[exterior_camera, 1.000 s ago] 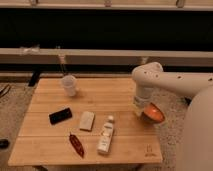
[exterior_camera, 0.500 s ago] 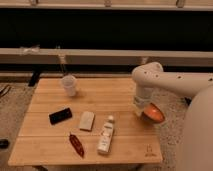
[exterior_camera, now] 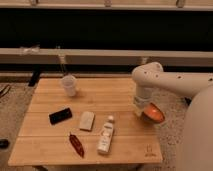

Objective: Drag the ceramic bowl in a circle

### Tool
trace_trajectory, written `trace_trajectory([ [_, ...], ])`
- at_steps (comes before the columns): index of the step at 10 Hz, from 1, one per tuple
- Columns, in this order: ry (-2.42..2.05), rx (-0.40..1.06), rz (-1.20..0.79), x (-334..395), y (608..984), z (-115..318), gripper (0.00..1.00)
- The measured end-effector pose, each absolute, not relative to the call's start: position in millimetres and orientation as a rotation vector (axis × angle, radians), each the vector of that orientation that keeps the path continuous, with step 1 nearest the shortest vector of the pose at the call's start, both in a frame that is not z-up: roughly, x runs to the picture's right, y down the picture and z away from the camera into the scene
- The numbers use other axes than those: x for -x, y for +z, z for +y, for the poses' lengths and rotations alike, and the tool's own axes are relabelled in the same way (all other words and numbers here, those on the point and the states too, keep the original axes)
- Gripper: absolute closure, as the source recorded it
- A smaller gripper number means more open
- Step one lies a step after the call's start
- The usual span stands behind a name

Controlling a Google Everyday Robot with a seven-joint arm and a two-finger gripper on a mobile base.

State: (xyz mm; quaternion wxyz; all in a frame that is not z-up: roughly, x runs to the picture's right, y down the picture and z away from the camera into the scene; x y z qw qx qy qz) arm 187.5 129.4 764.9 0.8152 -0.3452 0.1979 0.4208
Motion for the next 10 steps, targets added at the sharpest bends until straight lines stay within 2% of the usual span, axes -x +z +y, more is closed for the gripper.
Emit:
trace_trajectory([
  [10, 0.874, 0.725, 0.402, -177, 768, 121, 1.0],
])
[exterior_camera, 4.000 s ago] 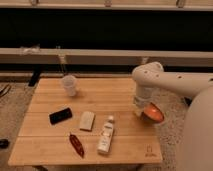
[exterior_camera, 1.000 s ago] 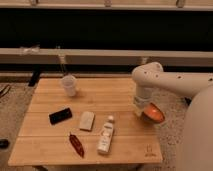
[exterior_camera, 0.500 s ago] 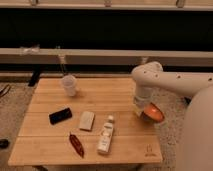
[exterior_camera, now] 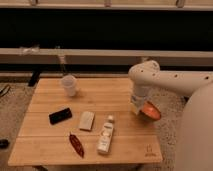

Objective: Drag the ceramic bowl in a circle

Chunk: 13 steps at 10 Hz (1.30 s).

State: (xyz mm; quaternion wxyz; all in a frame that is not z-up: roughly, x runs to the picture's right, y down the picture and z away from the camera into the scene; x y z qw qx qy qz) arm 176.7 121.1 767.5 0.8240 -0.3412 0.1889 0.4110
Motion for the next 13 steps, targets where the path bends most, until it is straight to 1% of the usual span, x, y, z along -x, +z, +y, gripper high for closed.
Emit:
trace_trajectory([
  [7, 0.872, 0.72, 0.405, -179, 770, 120, 1.0],
  [8, 0.876, 0.715, 0.414, -185, 776, 118, 1.0],
  [10, 0.878, 0.713, 0.441, -196, 805, 113, 1.0],
  [13, 0.838, 0.716, 0.437, -185, 839, 98, 1.0],
])
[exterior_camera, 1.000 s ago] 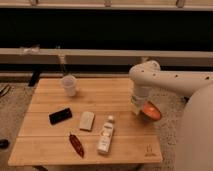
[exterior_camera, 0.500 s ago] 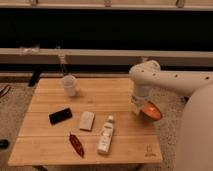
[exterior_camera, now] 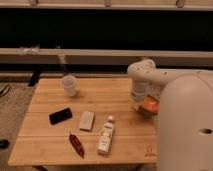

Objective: Drag the ceramic bowl in a circle

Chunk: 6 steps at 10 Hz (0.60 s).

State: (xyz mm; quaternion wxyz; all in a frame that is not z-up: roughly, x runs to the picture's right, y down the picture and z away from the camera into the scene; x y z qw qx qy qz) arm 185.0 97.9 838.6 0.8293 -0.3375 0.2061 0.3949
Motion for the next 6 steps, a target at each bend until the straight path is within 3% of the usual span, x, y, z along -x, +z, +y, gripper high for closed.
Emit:
trace_trajectory([
  [6, 0.703, 0.695, 0.349, -123, 885, 59, 1.0],
])
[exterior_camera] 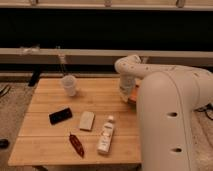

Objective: Drag the ceramic bowl in a circle

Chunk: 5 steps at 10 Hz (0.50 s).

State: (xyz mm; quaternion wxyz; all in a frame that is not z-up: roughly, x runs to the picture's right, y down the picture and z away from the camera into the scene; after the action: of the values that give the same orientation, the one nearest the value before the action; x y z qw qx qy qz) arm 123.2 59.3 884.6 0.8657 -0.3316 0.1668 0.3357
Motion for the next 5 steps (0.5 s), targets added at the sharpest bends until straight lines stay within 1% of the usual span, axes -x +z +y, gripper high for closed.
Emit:
trace_trajectory([
  [3, 0.591, 0.674, 0.313, -80, 895, 46, 1.0],
  [5, 0.501, 0.656, 0.283, -45, 890, 45, 1.0],
])
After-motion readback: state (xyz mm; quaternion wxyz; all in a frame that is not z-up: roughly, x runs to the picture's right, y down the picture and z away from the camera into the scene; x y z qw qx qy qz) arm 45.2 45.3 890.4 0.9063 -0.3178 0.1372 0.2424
